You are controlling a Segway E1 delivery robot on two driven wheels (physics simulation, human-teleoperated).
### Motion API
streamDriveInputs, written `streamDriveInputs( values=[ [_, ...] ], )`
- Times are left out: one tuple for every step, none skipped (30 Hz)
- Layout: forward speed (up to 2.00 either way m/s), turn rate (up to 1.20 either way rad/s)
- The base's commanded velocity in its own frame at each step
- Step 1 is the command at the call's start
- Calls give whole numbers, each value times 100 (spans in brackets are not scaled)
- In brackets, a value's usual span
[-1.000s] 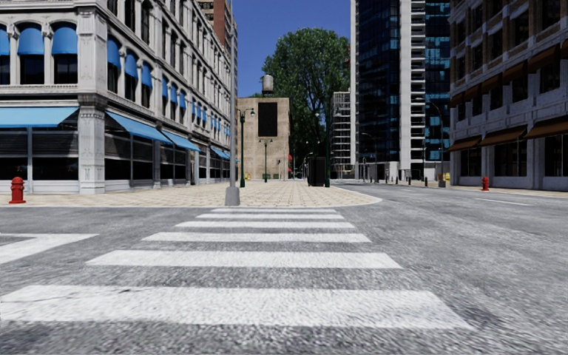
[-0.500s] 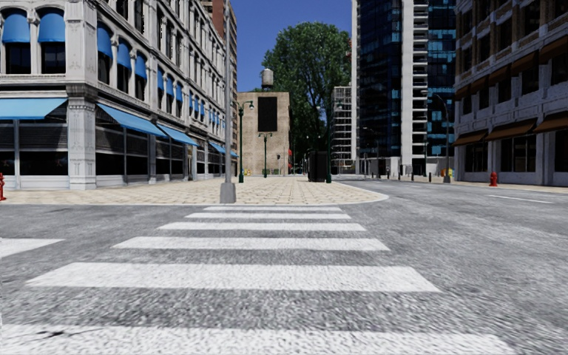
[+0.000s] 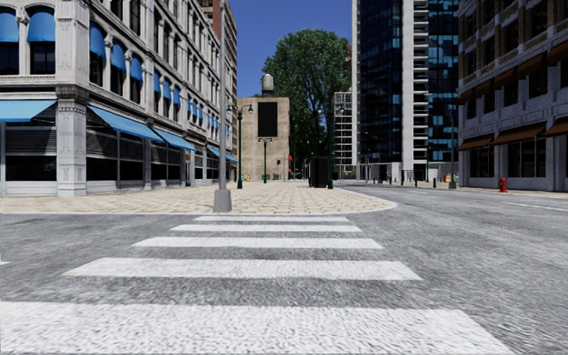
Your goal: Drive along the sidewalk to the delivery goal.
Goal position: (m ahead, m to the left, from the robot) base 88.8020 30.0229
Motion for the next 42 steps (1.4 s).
streamDriveInputs(
  values=[
    [200, 0],
    [200, 0],
    [200, 0],
    [200, 0],
    [200, 0],
    [200, 0],
    [200, 0],
    [200, 0],
    [200, 0],
    [200, 0],
    [200, 0],
    [200, 0],
    [200, 0],
    [200, 0],
    [200, 0],
    [200, 0],
    [200, 0],
    [200, 0],
    [200, 0],
    [200, 0],
    [200, 0],
    [200, 0],
    [200, 0],
    [200, 0],
    [200, 0],
    [200, 0],
    [200, 0],
    [200, 0],
    [200, 0],
    [200, 0],
    [200, 0],
    [200, 0],
    [200, 0],
    [200, 0],
    [200, 0],
    [200, 0],
    [200, 0],
    [200, 0],
    [200, 0],
    [200, 0],
    [200, 0],
    [200, 0]
  ],
)
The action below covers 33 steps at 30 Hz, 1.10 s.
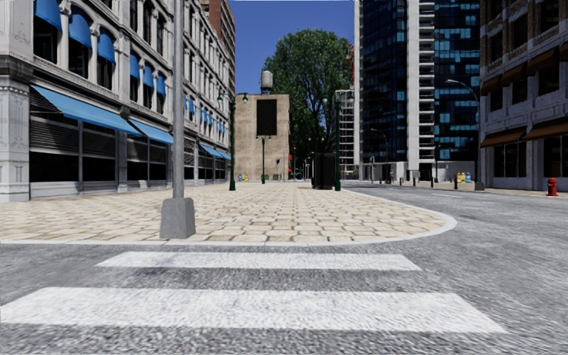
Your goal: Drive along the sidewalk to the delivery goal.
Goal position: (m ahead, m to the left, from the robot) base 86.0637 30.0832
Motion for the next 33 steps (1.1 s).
streamDriveInputs(
  values=[
    [200, 0],
    [200, 0],
    [200, 0],
    [200, 0],
    [200, 0],
    [200, 0],
    [200, 0],
    [200, 0],
    [200, 0],
    [200, 0],
    [200, 0],
    [200, 0],
    [200, 0],
    [200, 0],
    [200, 0],
    [200, 0],
    [200, 0],
    [200, 0],
    [200, 0],
    [200, 0],
    [200, 0],
    [200, 0],
    [200, 0],
    [200, 0],
    [200, 0],
    [200, 0],
    [200, 0],
    [200, 0],
    [200, 0],
    [200, 0],
    [198, 0],
    [198, 0],
    [178, 0]
  ],
)
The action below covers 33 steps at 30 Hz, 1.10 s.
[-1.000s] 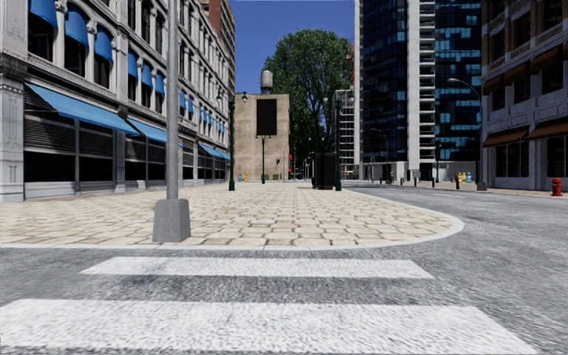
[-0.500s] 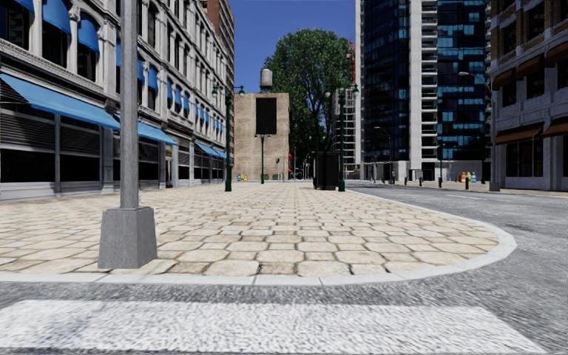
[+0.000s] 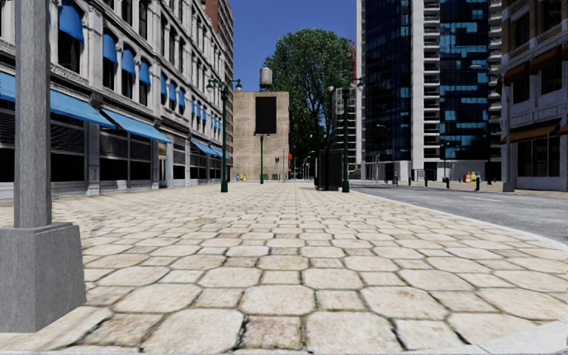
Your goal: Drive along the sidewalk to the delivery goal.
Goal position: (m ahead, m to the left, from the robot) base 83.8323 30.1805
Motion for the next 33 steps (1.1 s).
streamDriveInputs(
  values=[
    [169, 0],
    [166, 0],
    [159, 0],
    [139, 0],
    [139, 0],
    [127, 0],
    [123, 0],
    [122, 0],
    [121, 0],
    [120, 0],
    [118, 0],
    [118, 0],
    [115, 0],
    [114, 0],
    [114, 0],
    [114, 0],
    [114, 0],
    [114, 0],
    [114, 0],
    [114, 0],
    [114, 0],
    [114, 0],
    [114, 0],
    [114, 0],
    [114, 0],
    [114, 0],
    [114, 0],
    [114, 0],
    [115, 0],
    [116, 0],
    [117, 0],
    [117, 0],
    [118, 0]
  ],
)
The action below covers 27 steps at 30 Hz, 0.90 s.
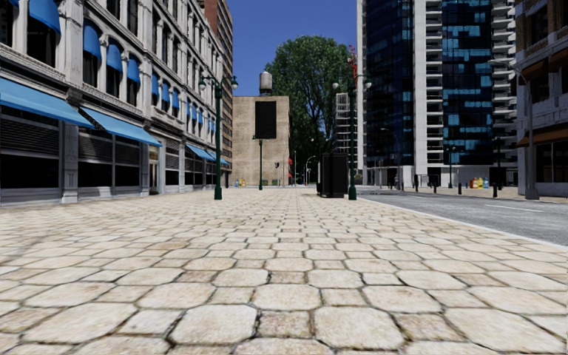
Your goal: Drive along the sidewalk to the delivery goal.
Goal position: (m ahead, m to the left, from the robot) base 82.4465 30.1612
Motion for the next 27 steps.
streamDriveInputs(
  values=[
    [118, 0],
    [118, 0],
    [119, 0],
    [119, 0],
    [120, 0],
    [120, 0],
    [120, 0],
    [120, 0],
    [121, 0],
    [123, 0],
    [129, 0],
    [146, 0],
    [200, 0],
    [200, 0],
    [200, 0],
    [200, 0],
    [200, 0],
    [200, 0],
    [200, 0],
    [200, 0],
    [200, 0],
    [200, 0],
    [200, 0],
    [200, 0],
    [200, 0],
    [200, 0],
    [200, 0]
  ],
)
